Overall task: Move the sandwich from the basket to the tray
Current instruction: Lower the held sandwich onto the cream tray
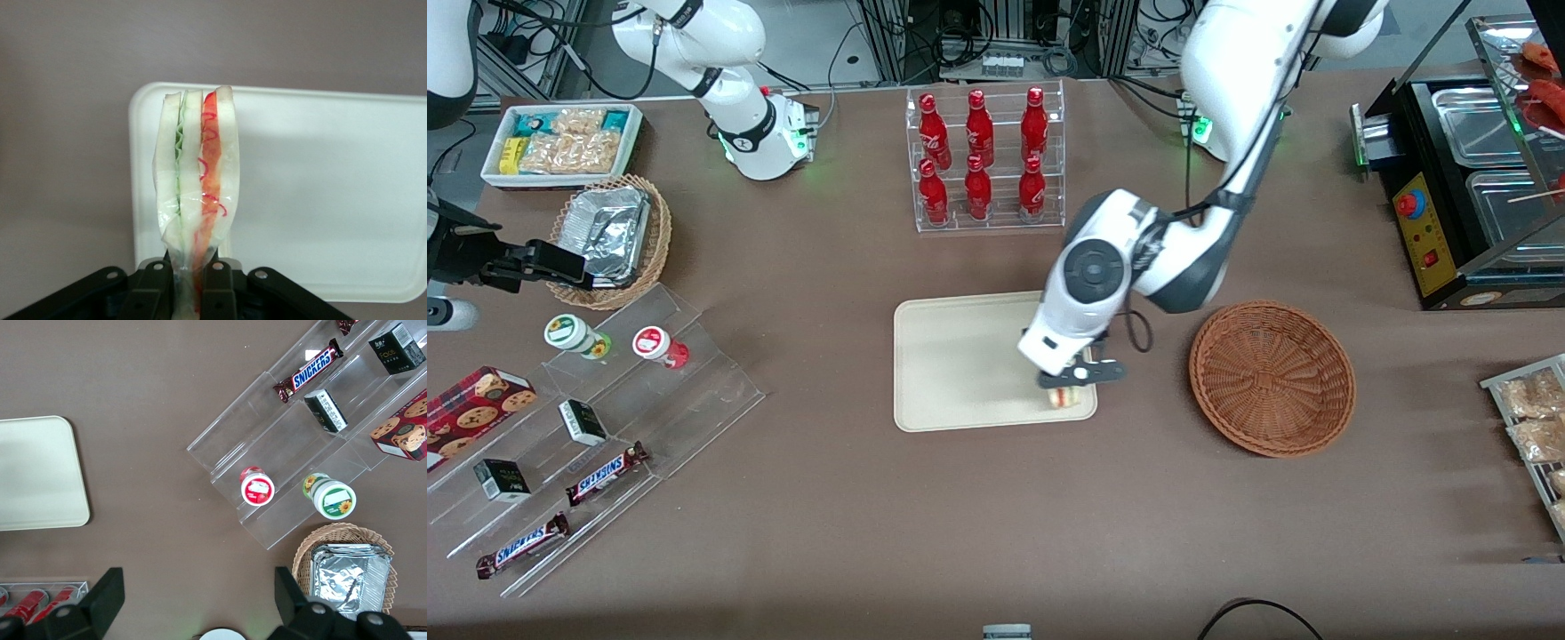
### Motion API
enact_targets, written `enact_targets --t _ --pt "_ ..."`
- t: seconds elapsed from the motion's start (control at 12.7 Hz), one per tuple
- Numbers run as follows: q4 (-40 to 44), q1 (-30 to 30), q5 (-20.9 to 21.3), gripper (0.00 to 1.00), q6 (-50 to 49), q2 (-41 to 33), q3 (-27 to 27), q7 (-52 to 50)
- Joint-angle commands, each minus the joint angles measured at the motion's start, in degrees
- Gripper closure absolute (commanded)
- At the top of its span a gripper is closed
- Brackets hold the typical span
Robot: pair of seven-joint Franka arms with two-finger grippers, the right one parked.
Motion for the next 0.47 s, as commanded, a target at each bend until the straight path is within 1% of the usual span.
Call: enact_targets --t 0.0,0.08,0.16,0.24,0.39 --pt "6.1 -2.0 -0.9 1.0 -0.9 4.5 0.3 -0.9" --pt "6.8 -2.0 -1.4 1.0 -0.8 5.5 -0.8 -0.9" --pt "8.2 -2.0 -3.1 1.0 -0.8 6.8 -1.3 -0.9" --pt "9.7 -2.3 -3.7 1.0 -0.9 8.1 -1.4 -0.9" --pt "10.9 -2.3 -3.8 1.0 -0.6 9.7 -2.8 -0.4"
